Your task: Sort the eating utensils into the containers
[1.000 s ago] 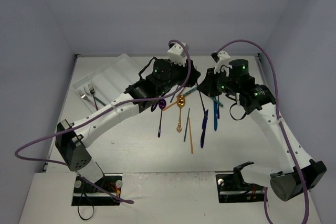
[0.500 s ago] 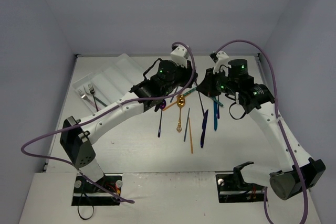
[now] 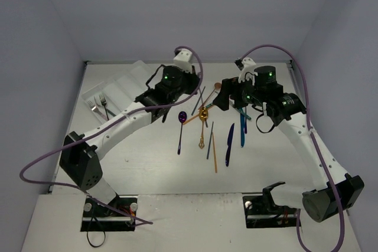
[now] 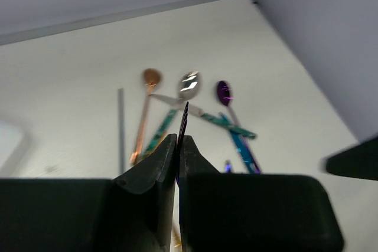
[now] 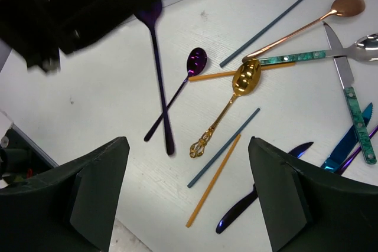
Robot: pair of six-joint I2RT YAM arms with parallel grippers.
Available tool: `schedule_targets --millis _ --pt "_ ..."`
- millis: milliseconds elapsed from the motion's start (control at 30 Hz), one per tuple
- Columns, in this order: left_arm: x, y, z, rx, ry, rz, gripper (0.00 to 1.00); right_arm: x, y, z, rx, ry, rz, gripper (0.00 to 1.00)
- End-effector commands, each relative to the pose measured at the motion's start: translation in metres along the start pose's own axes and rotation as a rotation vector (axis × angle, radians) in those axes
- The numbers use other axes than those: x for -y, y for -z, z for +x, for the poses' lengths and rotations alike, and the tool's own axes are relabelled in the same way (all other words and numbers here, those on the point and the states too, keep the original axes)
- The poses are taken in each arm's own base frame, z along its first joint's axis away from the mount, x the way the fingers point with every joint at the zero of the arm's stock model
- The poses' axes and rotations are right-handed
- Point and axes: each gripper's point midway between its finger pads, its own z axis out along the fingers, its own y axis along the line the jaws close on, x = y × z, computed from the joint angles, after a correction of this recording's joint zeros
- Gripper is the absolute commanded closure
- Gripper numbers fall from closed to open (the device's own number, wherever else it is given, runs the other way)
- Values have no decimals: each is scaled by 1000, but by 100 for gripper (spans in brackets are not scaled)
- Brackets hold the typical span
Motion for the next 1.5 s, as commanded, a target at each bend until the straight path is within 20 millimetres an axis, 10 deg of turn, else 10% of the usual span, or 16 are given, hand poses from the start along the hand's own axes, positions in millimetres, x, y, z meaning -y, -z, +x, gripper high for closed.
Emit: schedule_targets --millis 0,400,767,933,1100,1300,1467 --pt "-112 48 -76 189 47 -162 100 9 7 -8 61 29 55 18" --pt "-376 144 -21 -14 152 -596 100 32 -1 29 -16 -10 116 17" --pt "-456 126 59 -268 271 -633 97 41 -2 36 -31 -21 141 17" --pt "-455 130 59 -274 278 -656 46 43 -2 35 -30 -26 148 17" --pt "-431 146 29 -231 239 -734 33 45 1 33 -22 -25 165 17" --pt "-325 131 8 -246 110 -786 35 62 10 37 -3 -52 275 17" --pt "-196 84 53 -327 40 -659 41 67 19 45 11 -87 321 17"
